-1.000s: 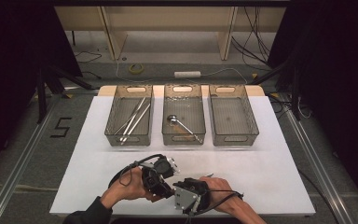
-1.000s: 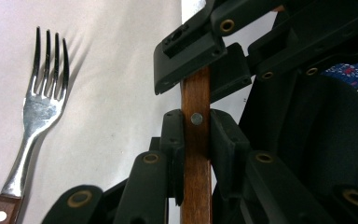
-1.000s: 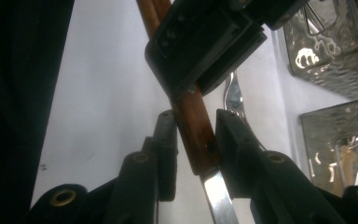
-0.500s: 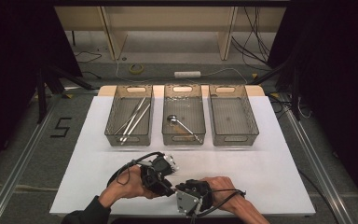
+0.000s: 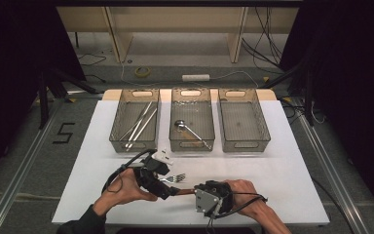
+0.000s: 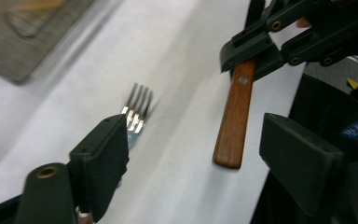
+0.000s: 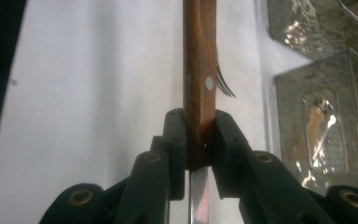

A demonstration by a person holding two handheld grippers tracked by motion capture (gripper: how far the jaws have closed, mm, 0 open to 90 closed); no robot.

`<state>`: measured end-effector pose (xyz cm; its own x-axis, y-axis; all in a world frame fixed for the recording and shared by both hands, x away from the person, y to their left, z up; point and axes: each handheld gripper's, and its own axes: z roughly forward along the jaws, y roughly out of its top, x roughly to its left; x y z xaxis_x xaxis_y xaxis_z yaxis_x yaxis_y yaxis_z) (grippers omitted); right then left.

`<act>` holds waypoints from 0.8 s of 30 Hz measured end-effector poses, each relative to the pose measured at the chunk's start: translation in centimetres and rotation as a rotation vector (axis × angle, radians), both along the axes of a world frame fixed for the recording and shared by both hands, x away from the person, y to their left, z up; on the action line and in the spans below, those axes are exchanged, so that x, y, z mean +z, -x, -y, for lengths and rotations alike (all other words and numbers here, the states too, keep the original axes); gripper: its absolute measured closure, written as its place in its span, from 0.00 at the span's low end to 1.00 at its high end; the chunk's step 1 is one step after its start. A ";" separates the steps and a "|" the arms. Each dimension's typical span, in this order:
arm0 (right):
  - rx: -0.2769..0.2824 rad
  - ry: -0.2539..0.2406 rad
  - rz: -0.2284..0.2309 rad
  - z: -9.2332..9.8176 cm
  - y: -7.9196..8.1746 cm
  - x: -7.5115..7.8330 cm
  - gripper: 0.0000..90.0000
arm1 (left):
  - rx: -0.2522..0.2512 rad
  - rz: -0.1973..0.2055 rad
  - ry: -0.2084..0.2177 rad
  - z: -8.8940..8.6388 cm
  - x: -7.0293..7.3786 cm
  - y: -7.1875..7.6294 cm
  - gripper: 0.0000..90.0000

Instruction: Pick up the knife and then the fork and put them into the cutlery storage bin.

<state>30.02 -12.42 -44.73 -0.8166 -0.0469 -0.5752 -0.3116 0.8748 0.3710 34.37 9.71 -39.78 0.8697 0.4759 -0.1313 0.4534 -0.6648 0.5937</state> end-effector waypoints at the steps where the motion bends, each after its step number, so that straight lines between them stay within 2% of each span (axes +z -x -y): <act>1: -0.004 0.004 -0.003 0.2 -0.1 0.1 0.87 | 0.013 0.008 0.015 -0.3 0.1 0.0 0.24; 6: -0.075 -0.015 -0.026 1.3 -0.7 0.7 0.87 | 0.092 0.090 0.075 -1.9 0.1 -0.1 0.21; 10: -0.129 -0.052 -0.034 2.3 -1.6 1.4 0.87 | 0.144 0.117 0.119 -3.1 -0.2 -0.2 0.21; 15: -0.238 -0.125 -0.093 3.7 -3.3 2.7 0.87 | 0.191 0.149 0.148 -4.3 -1.1 -0.2 0.21; 22: -0.377 -0.252 -0.162 5.8 -6.3 5.1 0.87 | 0.247 0.179 0.194 -6.0 -2.1 -0.1 0.20; 24: -0.414 -0.290 -0.198 6.3 -7.1 5.9 0.86 | 0.258 0.182 0.202 -6.3 -2.3 0.0 0.19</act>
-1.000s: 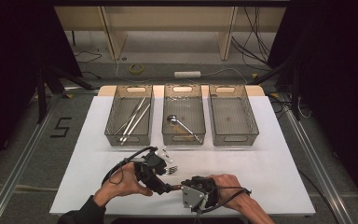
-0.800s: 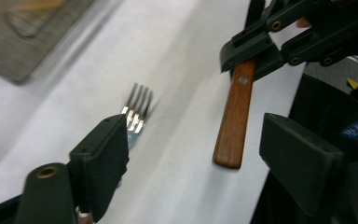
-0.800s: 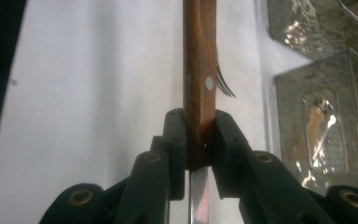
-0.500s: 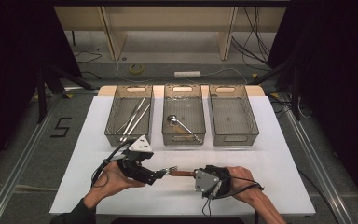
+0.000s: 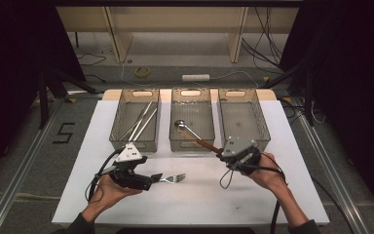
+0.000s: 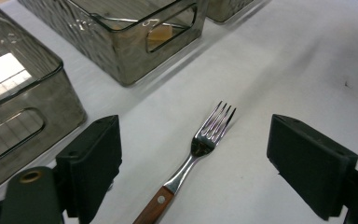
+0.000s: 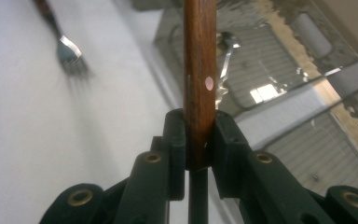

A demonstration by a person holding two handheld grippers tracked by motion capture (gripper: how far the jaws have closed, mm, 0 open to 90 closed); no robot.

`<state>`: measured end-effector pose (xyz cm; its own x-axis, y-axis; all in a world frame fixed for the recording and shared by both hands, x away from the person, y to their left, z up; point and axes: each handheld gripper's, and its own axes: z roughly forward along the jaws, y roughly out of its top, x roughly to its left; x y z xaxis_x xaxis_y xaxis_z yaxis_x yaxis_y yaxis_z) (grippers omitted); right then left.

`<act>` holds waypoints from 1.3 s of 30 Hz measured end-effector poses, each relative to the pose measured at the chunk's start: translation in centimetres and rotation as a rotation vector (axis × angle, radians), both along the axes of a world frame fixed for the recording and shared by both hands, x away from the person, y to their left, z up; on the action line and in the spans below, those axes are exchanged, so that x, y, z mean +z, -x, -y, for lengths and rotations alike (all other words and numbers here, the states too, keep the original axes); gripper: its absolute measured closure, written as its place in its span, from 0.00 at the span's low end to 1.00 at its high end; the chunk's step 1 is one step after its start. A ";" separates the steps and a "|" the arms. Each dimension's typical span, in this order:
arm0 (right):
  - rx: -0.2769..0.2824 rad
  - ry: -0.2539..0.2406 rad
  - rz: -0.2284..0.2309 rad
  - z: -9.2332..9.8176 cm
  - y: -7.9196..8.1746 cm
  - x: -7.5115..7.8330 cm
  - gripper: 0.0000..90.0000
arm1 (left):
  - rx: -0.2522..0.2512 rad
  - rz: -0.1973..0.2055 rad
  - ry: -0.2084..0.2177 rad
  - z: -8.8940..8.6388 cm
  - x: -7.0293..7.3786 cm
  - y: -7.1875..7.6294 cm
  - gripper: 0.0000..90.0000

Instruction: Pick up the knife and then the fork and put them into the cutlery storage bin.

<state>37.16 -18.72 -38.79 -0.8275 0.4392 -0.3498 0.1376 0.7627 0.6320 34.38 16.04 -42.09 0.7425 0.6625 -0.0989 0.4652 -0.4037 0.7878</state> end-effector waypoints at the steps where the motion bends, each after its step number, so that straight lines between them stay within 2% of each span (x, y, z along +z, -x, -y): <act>1: -0.018 -0.014 -0.007 0.2 -0.5 0.5 0.87 | 0.002 0.001 0.003 -0.3 -0.1 0.1 0.19; 6: -0.087 -0.097 -0.056 1.1 -2.9 2.5 0.86 | 0.021 0.016 0.007 -0.9 -0.4 0.4 0.18; 10: -0.120 -0.130 -0.081 1.2 -4.5 3.3 0.86 | 0.043 0.019 0.017 -1.4 -0.6 0.6 0.18; 17: -0.176 -0.154 -0.117 1.3 -7.2 4.0 0.86 | 0.059 0.042 0.023 -1.8 -1.0 0.8 0.18; 26: -0.244 -0.177 -0.131 1.5 -10.4 4.8 0.86 | 0.060 0.041 0.015 -1.9 -1.1 1.0 0.18; 39: -0.352 -0.206 -0.156 2.1 -14.2 4.5 0.86 | 0.067 0.058 0.026 -2.2 -1.1 1.3 0.18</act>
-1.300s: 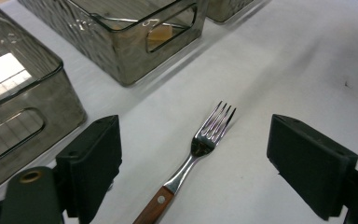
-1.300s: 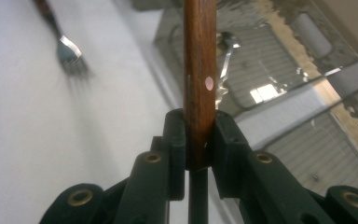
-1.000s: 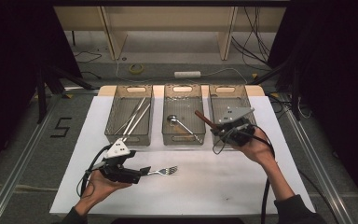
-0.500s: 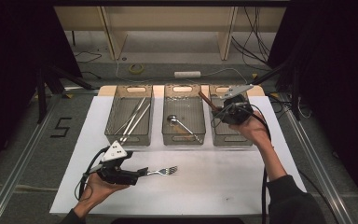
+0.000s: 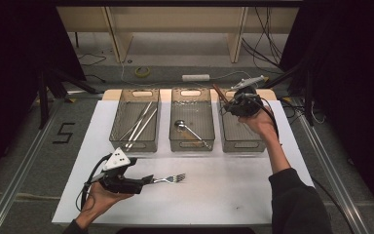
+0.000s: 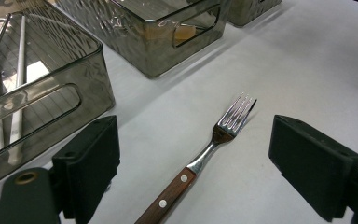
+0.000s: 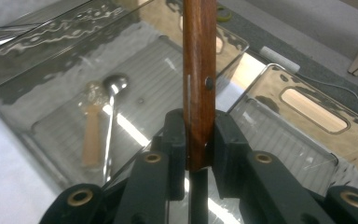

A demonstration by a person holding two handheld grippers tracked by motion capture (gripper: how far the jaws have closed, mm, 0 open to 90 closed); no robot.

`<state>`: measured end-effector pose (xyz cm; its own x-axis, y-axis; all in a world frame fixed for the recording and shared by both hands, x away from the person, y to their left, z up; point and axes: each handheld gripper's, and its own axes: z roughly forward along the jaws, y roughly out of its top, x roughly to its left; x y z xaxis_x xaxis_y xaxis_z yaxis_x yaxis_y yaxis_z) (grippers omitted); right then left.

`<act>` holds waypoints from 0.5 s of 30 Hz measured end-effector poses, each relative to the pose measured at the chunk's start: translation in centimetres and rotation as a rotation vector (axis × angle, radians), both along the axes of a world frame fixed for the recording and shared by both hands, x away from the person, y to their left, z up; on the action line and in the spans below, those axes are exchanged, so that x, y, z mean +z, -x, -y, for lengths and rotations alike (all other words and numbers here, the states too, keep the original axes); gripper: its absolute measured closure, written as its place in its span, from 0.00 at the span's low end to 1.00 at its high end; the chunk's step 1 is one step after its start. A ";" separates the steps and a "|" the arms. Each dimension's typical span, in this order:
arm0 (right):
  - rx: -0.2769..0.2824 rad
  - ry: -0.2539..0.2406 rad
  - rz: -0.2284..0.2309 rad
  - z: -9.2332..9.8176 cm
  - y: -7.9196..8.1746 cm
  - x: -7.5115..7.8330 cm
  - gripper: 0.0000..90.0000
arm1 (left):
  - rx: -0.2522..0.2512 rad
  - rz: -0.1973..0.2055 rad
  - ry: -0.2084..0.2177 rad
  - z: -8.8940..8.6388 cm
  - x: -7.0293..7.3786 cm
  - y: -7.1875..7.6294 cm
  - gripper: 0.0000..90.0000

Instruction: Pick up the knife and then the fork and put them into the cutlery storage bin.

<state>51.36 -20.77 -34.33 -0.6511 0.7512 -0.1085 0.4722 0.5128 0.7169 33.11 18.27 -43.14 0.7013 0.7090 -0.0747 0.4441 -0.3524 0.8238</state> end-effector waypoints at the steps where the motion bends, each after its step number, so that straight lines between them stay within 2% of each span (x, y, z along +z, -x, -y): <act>1: -0.008 0.000 0.004 0.0 -0.3 -0.1 0.86 | -0.002 0.000 0.000 0.0 0.0 0.0 0.18; 6: -0.067 -0.020 -0.012 0.1 -1.4 -0.8 0.86 | 0.004 0.006 -0.006 -0.1 0.0 0.2 0.17; 15: -0.150 -0.008 -0.043 0.2 -3.0 -2.7 0.86 | 0.005 0.010 -0.012 -0.4 0.1 0.3 0.18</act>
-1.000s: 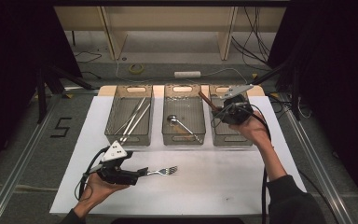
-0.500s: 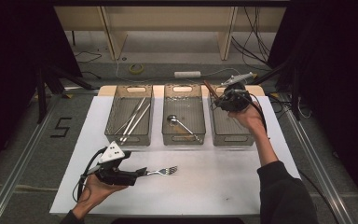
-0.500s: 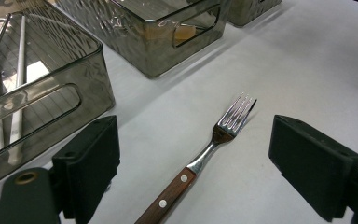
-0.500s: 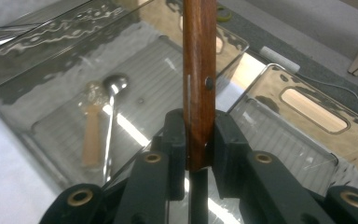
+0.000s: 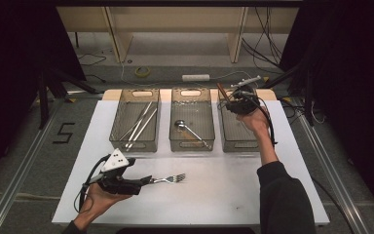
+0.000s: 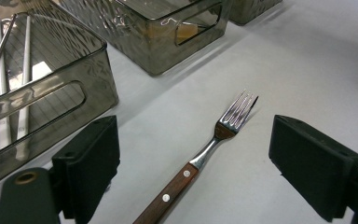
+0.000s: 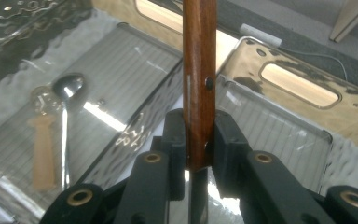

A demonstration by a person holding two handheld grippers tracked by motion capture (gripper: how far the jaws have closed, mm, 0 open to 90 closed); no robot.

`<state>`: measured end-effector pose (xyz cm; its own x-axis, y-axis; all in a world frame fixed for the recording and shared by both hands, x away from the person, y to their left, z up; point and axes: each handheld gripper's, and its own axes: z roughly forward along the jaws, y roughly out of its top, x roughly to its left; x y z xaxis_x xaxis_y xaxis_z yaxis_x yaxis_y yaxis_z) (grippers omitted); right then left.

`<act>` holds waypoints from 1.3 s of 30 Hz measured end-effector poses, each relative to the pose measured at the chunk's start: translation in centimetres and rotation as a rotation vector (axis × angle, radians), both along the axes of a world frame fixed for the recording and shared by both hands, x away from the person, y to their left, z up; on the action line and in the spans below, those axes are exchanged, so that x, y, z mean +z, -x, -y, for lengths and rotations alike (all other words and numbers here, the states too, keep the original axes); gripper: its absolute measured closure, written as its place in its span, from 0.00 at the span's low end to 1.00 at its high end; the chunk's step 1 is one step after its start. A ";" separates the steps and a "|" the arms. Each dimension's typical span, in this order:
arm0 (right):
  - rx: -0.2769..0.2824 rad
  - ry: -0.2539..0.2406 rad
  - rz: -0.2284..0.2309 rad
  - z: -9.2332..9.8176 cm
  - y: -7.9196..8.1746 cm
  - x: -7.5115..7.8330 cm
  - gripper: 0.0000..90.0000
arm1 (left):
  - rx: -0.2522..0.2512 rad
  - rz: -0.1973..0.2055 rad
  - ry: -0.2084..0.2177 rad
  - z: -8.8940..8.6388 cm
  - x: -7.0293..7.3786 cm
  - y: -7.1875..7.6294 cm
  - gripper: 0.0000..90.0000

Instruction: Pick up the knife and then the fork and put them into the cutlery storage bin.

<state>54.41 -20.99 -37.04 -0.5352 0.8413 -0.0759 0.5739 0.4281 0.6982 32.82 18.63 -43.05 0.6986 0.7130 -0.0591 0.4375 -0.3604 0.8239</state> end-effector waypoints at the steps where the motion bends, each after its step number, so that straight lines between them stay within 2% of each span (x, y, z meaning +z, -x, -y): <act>1: -0.009 -0.001 -0.005 0.0 -0.2 -0.2 0.86 | 0.003 -0.002 0.004 0.0 0.0 0.0 0.17; 9: -0.050 -0.010 -0.025 0.2 -0.6 -1.3 0.86 | 0.007 -0.005 0.004 -0.2 0.0 0.0 0.17; 23: -0.140 -0.011 -0.061 0.7 -0.6 -3.0 0.85 | 0.010 -0.006 0.000 -0.3 0.0 0.0 0.18; 24: -0.145 -0.013 -0.066 0.8 -0.6 -3.0 0.83 | 0.011 -0.006 0.000 -0.3 0.0 0.0 0.18; 26: -0.161 -0.027 -0.080 0.8 -0.6 -2.9 0.72 | 0.012 -0.006 -0.002 -0.3 0.0 0.0 0.18; 29: -0.161 -0.043 -0.075 0.9 -0.5 -2.5 0.64 | 0.014 -0.009 -0.003 -0.3 0.0 0.0 0.18; 33: -0.134 -0.060 -0.062 1.0 0.1 -1.7 0.58 | 0.020 -0.012 -0.002 -0.3 0.1 -0.1 0.18; 39: -0.028 -0.094 -0.042 0.8 1.9 -0.4 0.47 | 0.025 -0.029 -0.021 -0.4 0.2 -0.3 0.18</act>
